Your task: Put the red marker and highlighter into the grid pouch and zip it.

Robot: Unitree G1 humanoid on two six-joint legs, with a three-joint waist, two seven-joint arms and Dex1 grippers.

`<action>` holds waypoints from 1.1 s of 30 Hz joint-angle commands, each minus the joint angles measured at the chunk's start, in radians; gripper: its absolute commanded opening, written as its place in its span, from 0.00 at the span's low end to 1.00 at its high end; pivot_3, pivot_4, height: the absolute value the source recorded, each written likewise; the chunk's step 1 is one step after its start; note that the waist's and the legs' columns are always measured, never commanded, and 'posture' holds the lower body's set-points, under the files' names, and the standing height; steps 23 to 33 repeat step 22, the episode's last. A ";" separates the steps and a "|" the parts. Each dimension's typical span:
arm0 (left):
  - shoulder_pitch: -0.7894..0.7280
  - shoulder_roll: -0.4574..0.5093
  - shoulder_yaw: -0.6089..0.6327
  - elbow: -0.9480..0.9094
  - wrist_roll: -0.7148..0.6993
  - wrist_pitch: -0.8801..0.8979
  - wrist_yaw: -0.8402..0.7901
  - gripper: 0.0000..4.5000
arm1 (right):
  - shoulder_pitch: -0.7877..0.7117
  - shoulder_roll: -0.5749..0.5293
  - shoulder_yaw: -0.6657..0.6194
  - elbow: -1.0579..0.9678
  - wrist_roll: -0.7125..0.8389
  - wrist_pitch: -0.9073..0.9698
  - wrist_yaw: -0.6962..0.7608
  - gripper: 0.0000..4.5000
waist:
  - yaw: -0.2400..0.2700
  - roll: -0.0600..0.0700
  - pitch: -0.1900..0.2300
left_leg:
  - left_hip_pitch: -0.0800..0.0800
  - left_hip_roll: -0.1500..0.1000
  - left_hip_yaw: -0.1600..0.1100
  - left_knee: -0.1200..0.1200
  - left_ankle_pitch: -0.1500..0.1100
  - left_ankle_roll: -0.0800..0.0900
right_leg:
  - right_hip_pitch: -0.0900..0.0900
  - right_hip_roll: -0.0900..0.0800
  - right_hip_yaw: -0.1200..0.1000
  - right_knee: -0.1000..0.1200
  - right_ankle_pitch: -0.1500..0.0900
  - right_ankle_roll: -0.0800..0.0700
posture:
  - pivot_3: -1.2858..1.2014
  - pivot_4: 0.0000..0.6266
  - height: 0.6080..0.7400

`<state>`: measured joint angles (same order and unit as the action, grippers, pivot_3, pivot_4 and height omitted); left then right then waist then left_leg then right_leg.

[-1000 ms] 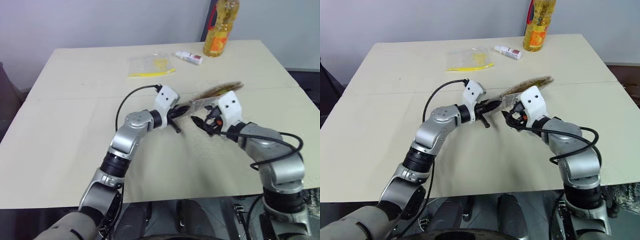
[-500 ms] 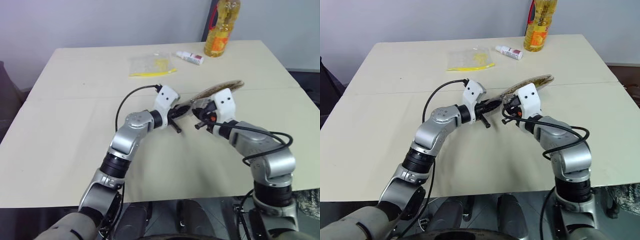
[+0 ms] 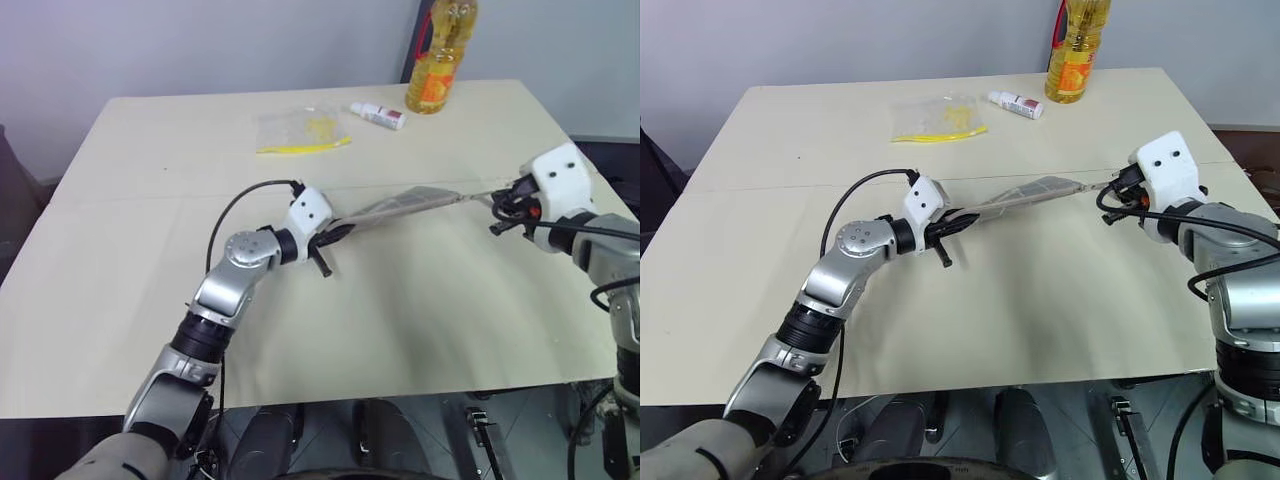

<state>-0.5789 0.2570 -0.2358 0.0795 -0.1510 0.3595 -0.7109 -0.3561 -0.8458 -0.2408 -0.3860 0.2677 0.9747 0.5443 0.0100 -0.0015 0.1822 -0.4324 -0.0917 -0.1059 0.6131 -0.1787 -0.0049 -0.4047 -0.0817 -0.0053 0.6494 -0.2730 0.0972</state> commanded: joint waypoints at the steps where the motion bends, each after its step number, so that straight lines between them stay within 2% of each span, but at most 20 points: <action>1: 0.016 0.018 0.057 -0.059 -0.057 0.054 -0.016 0.24 | 0.004 -0.003 -0.032 -0.025 0.032 -0.021 0.025 0.32 | -0.003 0.000 0.000 | 0.000 0.000 0.000 0.000 0.000 0.000 | 0.000 0.000 0.000 0.000 0.000 0.000 | 0.52 0.24 1.00; 6: 0.073 0.065 0.076 -0.177 -0.119 0.165 -0.043 0.79 | 0.050 -0.002 -0.019 -0.029 0.053 -0.056 0.063 0.89 | 0.002 0.000 0.000 | 0.000 0.000 0.000 0.000 0.000 0.000 | 0.000 0.000 0.000 0.000 0.000 0.000 | 0.52 0.24 1.00; 13: 0.228 0.147 0.206 -0.362 -0.255 0.340 -0.018 0.79 | 0.159 0.033 -0.061 0.012 0.093 -0.222 0.139 0.89 | 0.001 0.000 0.000 | 0.000 0.000 0.000 0.000 0.000 0.000 | 0.000 0.000 0.000 -0.001 0.000 0.000 | 0.52 0.24 1.00; 22: 0.390 0.257 0.386 -0.371 -0.262 0.298 0.041 0.79 | 0.247 0.119 -0.103 0.067 0.143 -0.382 0.175 0.89 | 0.003 0.000 0.000 | 0.000 0.001 0.000 0.000 0.000 0.000 | 0.001 0.000 0.000 -0.001 -0.002 -0.004 | 0.52 0.24 1.00; 33: 0.390 0.257 0.386 -0.371 -0.262 0.298 0.041 0.79 | 0.247 0.119 -0.103 0.067 0.143 -0.382 0.175 0.89 | 0.003 0.000 0.000 | 0.000 0.001 0.000 0.000 0.000 0.000 | 0.001 0.000 0.000 -0.001 -0.002 -0.004 | 0.52 0.24 1.00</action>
